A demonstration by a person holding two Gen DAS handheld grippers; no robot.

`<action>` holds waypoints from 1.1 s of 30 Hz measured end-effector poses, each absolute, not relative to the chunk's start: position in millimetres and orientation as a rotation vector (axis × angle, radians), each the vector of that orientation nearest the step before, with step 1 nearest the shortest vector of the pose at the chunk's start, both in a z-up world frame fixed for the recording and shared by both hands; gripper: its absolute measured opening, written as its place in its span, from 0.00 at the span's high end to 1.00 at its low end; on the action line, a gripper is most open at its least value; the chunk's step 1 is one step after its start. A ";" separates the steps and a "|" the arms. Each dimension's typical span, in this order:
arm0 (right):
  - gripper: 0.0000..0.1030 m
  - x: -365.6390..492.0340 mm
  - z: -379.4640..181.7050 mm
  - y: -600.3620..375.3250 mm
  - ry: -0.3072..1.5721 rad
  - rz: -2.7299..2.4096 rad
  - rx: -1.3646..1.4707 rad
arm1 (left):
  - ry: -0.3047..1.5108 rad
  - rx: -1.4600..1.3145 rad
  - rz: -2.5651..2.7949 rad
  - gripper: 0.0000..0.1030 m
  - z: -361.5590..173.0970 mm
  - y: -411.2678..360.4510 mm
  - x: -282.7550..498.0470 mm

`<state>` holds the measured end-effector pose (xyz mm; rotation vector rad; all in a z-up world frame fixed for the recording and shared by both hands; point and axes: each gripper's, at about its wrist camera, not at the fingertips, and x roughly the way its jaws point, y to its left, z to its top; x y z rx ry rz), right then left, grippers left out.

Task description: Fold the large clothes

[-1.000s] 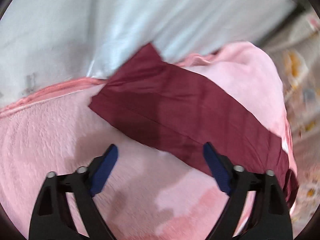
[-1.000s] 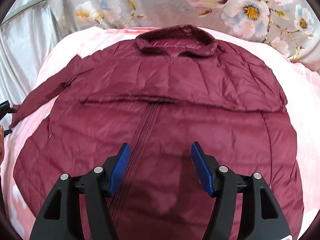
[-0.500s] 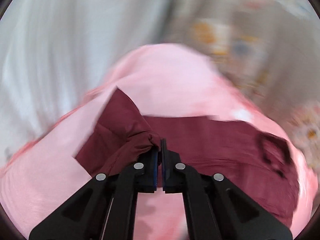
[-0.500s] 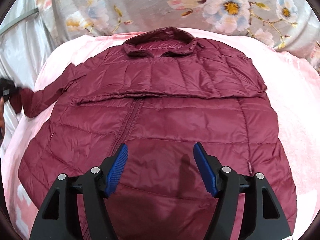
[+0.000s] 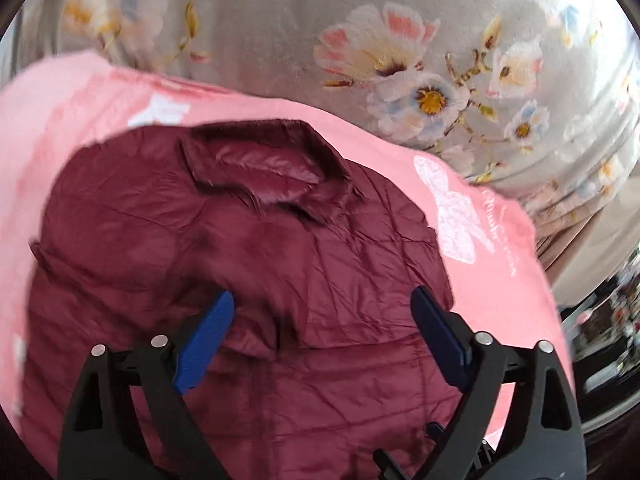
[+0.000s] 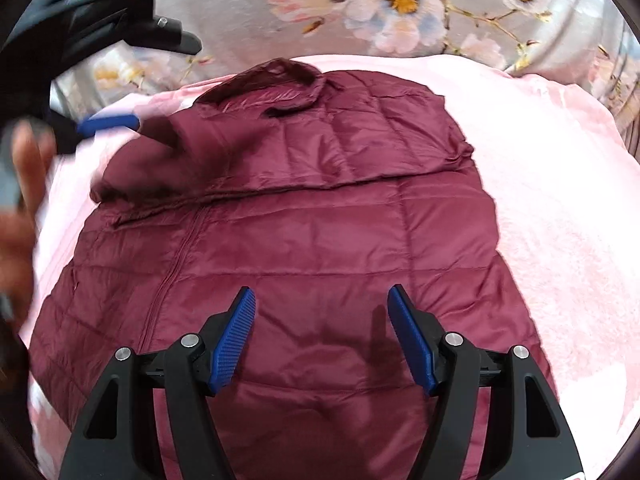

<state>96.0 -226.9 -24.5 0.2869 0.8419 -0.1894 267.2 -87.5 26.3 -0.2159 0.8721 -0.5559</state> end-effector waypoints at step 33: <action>0.28 204.5 -18.6 -277.8 0.808 -0.213 0.506 | 0.972 -0.642 -0.122 0.18 -45.4 155.1 347.2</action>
